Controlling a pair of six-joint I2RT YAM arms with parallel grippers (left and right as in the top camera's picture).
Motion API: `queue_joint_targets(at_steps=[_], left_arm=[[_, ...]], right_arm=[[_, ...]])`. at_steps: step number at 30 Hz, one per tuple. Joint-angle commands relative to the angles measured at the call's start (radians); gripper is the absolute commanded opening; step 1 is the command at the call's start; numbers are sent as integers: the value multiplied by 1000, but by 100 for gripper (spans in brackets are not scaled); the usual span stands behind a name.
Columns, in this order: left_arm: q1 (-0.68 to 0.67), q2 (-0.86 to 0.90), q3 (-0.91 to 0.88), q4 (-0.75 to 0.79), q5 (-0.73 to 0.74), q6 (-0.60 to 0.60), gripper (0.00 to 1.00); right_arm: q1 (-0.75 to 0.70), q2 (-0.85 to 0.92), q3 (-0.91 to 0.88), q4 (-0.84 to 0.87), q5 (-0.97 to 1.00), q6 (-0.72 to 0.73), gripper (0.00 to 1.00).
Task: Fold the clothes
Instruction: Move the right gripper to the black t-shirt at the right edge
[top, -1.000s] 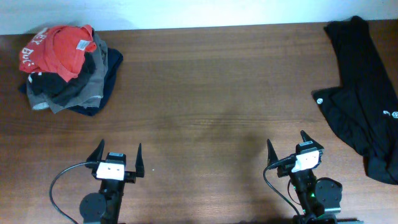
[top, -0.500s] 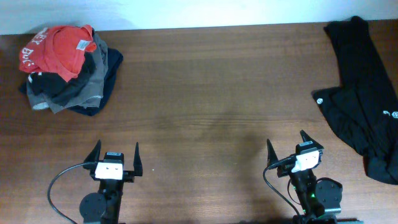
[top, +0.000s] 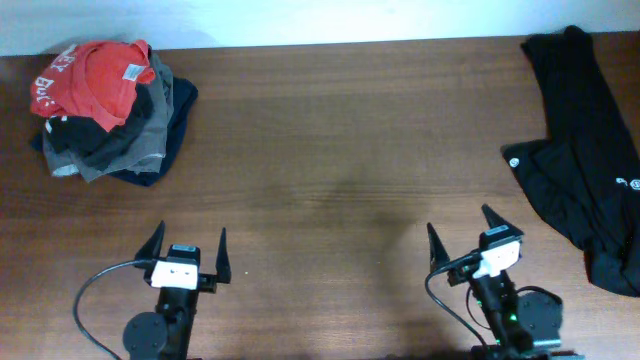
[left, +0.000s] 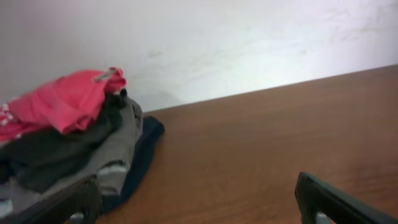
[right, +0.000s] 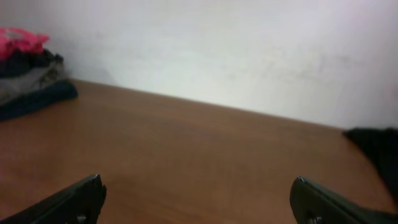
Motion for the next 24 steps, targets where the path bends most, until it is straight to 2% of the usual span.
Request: queue_joint_targets(at_steps=[1,11,17,24], left_arm=[[-4,76,103,-11,15,19,99],[-4,498,410,-44,99,19,99],[-4,818,717,-243,159,20,99],[-12,1156,1040,-462,223,20,99]], right_arm=[[10,74,129,-11,5,10,99],[10,438,451,-149,4,10,99],[10,634,662,-312,1,10,99],[8,867,850,-395,-54,11,99]])
